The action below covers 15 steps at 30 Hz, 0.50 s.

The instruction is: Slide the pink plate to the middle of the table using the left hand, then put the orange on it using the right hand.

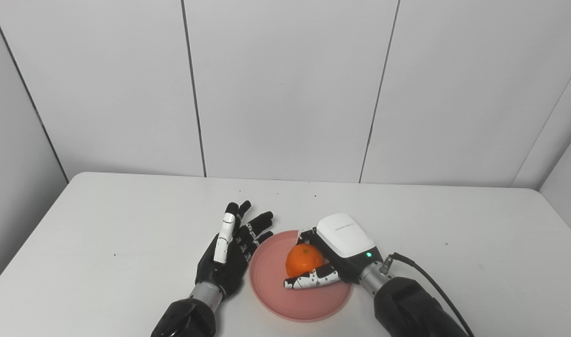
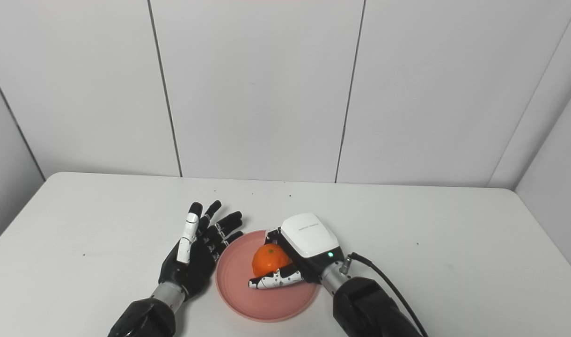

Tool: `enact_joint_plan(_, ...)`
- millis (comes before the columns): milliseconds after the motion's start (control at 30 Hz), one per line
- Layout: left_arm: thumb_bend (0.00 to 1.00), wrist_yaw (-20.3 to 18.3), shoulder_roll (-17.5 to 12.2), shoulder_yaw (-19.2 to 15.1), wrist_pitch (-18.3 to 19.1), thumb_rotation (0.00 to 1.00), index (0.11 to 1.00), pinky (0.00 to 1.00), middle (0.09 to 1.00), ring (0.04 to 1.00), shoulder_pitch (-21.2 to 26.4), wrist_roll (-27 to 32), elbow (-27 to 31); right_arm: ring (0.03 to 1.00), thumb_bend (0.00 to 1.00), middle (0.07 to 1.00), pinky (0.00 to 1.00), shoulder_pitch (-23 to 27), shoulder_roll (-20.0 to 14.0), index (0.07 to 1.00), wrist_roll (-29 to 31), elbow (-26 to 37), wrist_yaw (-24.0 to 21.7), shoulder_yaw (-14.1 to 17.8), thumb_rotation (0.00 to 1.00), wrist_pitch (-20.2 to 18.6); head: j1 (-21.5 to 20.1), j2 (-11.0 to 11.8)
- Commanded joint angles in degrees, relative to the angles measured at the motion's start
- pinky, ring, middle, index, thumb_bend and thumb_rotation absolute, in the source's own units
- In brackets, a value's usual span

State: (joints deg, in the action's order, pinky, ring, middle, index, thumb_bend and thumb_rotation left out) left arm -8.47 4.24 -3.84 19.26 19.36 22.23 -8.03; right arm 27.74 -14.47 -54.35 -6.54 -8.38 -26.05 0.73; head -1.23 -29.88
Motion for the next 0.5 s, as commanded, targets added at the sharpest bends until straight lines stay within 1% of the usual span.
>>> enact_joint_plan(0,0.85,0.5,-0.1,0.4,2.1,0.80,0.967,0.85,0.766,0.878,-0.3,-0.6,-0.7,0.329,0.53,0.416,0.25,1.5,0.0,0.500,-0.1,1.3,-0.3,0.2,0.69,-0.3,0.0,0.0)
enact_joint_plan(67,0.85,0.4,-0.2,0.5,2.1,0.81,0.968,0.84,0.771,0.875,-0.3,-0.6,-0.7,0.298,0.58,0.391,0.22,1.3,0.0,0.459,0.3,1.5,-0.3,0.5,0.69,-0.4,0.0,0.0)
enact_joint_plan(133,0.85,0.4,-0.2,0.5,2.3,0.81,0.967,0.84,0.773,0.866,-0.3,-0.5,-0.6,0.297,0.63,0.393,0.22,0.9,0.0,0.454,1.0,2.0,-0.2,0.9,0.70,-0.2,0.0,0.0)
enact_joint_plan(233,0.85,0.4,-0.3,0.5,2.5,0.80,0.973,0.86,0.767,0.876,-0.4,-0.4,-0.3,0.443,0.81,0.532,0.35,0.5,-0.5,0.602,1.4,2.8,0.2,1.2,0.79,0.4,0.0,-0.1)
enact_joint_plan(267,0.85,0.3,-0.3,0.5,2.5,0.81,0.973,0.86,0.767,0.876,-0.4,-0.5,-0.3,0.450,0.82,0.538,0.36,0.4,-0.6,0.609,1.4,3.0,0.4,1.2,0.79,0.6,0.0,0.0)
enact_joint_plan(367,0.84,0.0,-0.5,0.6,2.4,0.81,0.978,0.85,0.776,0.879,-0.3,-0.5,-0.5,0.566,0.90,0.639,0.47,0.2,-0.9,0.678,1.1,2.9,2.0,1.5,0.82,1.4,0.1,0.0)
enact_joint_plan(467,0.84,0.1,-0.5,0.5,2.2,0.81,0.973,0.84,0.785,0.881,-0.2,-0.5,-0.9,0.634,0.94,0.706,0.54,0.2,-1.2,0.722,0.9,2.4,4.0,1.6,0.86,2.2,0.4,0.2)
